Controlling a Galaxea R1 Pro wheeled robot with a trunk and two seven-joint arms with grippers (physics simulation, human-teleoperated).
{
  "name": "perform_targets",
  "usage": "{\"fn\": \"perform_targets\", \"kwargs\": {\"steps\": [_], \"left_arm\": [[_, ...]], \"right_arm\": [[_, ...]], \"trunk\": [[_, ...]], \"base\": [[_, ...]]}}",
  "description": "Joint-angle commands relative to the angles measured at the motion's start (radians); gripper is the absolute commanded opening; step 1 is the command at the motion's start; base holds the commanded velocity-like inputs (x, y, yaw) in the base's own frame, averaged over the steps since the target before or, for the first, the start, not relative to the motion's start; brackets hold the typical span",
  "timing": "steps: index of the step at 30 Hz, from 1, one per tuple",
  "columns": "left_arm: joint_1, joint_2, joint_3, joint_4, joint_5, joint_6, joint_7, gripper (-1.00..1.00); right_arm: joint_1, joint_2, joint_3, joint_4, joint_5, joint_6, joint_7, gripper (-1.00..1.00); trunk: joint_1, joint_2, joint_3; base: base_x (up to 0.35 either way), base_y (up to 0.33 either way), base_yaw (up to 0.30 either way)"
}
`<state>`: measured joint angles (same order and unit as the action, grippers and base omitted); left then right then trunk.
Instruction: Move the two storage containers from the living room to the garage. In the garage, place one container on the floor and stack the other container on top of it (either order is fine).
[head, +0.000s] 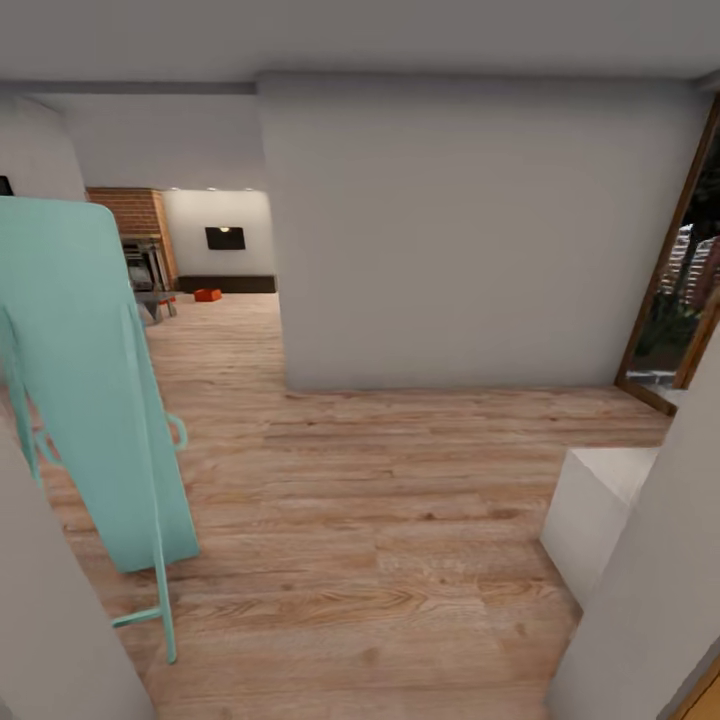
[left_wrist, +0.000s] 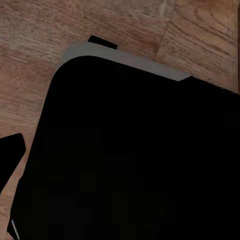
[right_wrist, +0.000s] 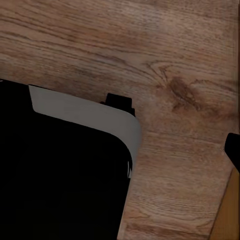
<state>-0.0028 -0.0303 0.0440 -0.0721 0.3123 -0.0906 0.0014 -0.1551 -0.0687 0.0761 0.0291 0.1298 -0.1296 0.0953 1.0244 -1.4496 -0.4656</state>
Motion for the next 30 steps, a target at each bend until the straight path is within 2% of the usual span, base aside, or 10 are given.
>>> {"fn": "perform_targets", "kwargs": {"steps": [1,30], "left_arm": [[0.0,0.0,0.004,0.0,0.002,-0.002,0.0,1.0],[0.0,0.003,0.004,0.0,0.002,0.003,0.0,1.0]], "right_arm": [[-0.001,0.0,0.008,0.003,0.002,-0.006,0.0,1.0],[-0.001,0.004,0.001,0.003,-0.001,-0.007,0.0,1.0]], "trunk": [[0.001,0.0,-0.001],[0.001,0.0,-0.001]], "base": [[0.323,0.0,0.0],[0.324,0.0,0.0]]}}
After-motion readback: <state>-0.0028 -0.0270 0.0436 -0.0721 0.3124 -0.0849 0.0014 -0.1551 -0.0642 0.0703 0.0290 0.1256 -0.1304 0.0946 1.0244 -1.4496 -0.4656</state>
